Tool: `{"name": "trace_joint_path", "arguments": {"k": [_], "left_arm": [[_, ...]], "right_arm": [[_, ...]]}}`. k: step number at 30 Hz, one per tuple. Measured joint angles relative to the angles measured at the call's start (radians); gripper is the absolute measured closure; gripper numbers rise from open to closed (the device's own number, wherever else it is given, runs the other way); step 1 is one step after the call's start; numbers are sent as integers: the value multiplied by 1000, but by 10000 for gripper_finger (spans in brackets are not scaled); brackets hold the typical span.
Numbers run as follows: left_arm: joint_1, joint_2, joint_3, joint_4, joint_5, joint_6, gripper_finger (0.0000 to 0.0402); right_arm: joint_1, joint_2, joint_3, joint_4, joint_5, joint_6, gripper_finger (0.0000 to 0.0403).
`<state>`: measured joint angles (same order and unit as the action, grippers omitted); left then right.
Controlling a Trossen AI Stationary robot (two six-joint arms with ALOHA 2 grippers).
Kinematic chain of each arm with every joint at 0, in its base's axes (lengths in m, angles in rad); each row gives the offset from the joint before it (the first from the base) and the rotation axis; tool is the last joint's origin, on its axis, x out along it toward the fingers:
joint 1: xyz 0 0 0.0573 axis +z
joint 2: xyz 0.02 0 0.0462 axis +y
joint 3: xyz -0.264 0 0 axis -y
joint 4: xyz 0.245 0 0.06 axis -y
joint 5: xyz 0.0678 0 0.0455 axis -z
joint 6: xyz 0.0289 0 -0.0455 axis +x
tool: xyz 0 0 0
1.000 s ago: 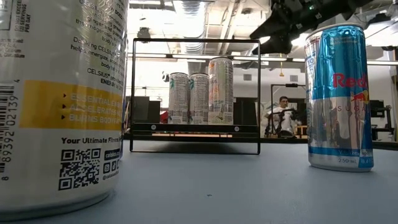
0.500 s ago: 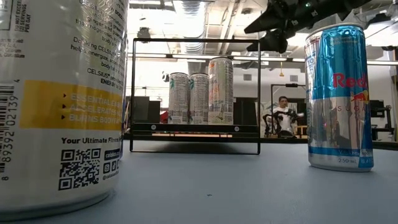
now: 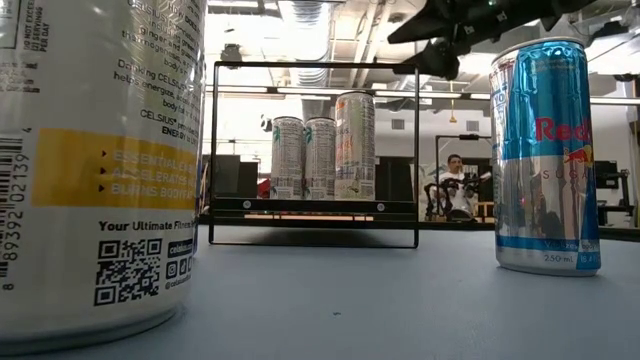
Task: Place canned beverage on shelf
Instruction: Put the center white-yellow soda can on the shelf
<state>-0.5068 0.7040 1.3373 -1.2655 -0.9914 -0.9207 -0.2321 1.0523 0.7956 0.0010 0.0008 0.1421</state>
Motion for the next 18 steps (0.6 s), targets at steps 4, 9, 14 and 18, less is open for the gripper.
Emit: {"name": "trace_joint_path", "arguments": {"k": [4,9,14,18], "left_arm": [[0,3,0,0,-6,-31,93],[0,12,0,0,17,-68,93],[0,30,0,1,12,-72,93],[0,47,0,0,-50,-76,93]], "right_arm": [[3,0,0,7,0,0,47],[1,0,0,5,1,8,47],[-7,0,0,3,0,30,47],[-8,0,0,-3,1,31,47]]}}
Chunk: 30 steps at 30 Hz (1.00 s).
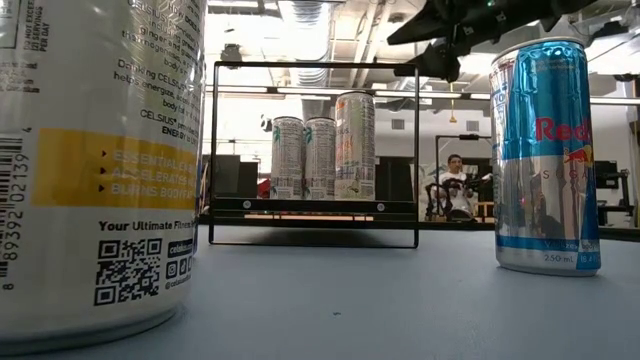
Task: Place canned beverage on shelf
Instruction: Put the center white-yellow soda can on the shelf
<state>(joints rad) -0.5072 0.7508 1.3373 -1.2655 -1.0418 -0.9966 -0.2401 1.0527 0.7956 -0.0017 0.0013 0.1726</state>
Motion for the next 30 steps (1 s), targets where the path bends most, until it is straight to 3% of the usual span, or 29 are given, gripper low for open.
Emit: {"name": "trace_joint_path", "arguments": {"k": [15,30], "left_arm": [[0,15,0,0,-45,37,93],[0,15,0,0,-65,30,93]], "right_arm": [[0,12,0,-211,81,-50,47],[18,192,0,-108,40,-141,47]]}}
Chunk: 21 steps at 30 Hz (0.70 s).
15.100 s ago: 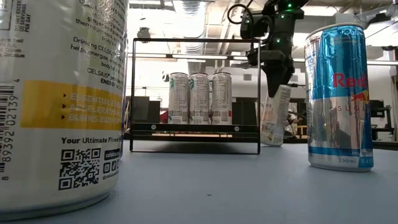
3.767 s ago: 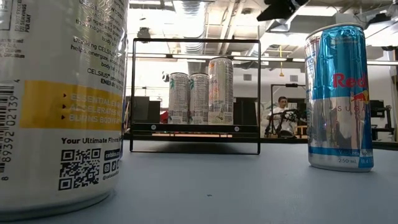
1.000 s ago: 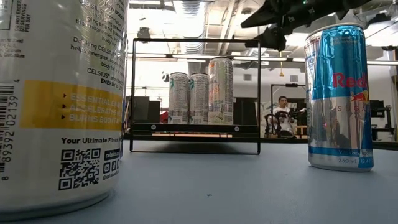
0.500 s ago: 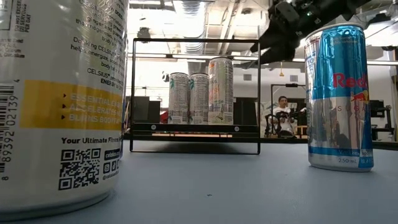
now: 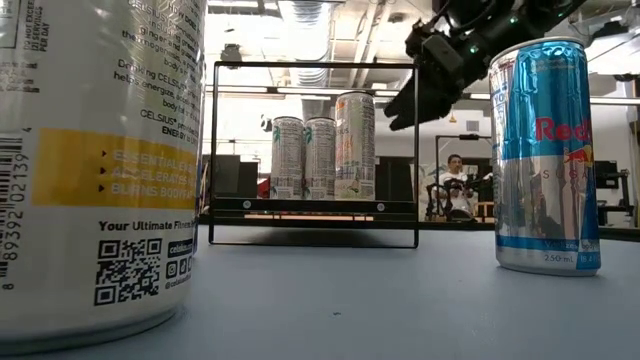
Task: Place canned beverage on shelf
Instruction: Put the center white-yellow soda can on the shelf
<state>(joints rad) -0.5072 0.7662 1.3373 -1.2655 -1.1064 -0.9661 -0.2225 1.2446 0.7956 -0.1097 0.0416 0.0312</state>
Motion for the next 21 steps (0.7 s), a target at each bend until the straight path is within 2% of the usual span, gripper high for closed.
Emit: {"name": "trace_joint_path", "arguments": {"k": [3,10,21], "left_arm": [[0,0,0,0,2,0,93],[0,0,0,0,1,-6,93],[0,0,0,0,1,-23,93]], "right_arm": [[-3,34,0,43,-47,-18,47],[-20,98,0,104,-54,-32,47],[-44,103,0,111,-88,-90,47]]}}
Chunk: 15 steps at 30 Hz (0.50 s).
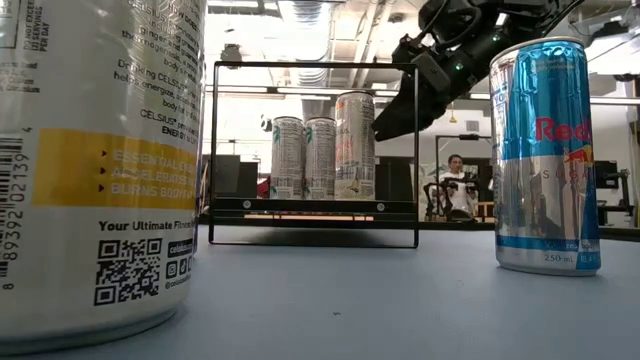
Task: Place canned beverage on shelf
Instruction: Put the center white-yellow soda can on the shelf
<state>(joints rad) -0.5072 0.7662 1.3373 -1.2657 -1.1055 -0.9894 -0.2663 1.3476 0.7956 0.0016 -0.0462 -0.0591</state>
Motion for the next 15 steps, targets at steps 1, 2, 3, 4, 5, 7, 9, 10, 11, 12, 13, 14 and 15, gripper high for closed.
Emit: {"name": "trace_joint_path", "arguments": {"k": [1,2,3,4,5,7,9,10,11,12,13,14,15], "left_arm": [[0,0,0,0,0,0,93],[0,0,0,0,0,0,93],[0,0,0,0,1,0,93],[0,0,0,0,1,0,93],[0,0,0,0,1,-1,93],[0,0,0,0,1,-1,93],[0,0,0,0,1,-1,93],[0,0,0,0,1,-1,93],[0,0,0,0,1,-1,93],[0,0,0,0,1,-2,93],[0,0,0,0,1,-2,93],[0,0,0,0,1,-2,93],[0,0,0,0,1,-2,93]], "right_arm": [[-1,0,0,7,-19,-1,47],[-1,0,0,17,-34,-2,47],[-1,0,0,26,-44,-2,47],[0,4,0,37,-50,-3,47],[2,13,0,52,-57,-5,47],[4,18,-1,50,-67,-5,47],[3,25,0,69,-69,-7,47],[2,34,3,81,-69,-10,47],[2,39,3,79,-68,-10,47],[1,45,-1,68,-65,-10,48],[-1,54,-2,73,-66,-11,50],[-3,63,-2,97,-68,-17,53],[-5,69,0,114,-79,-22,56]]}}
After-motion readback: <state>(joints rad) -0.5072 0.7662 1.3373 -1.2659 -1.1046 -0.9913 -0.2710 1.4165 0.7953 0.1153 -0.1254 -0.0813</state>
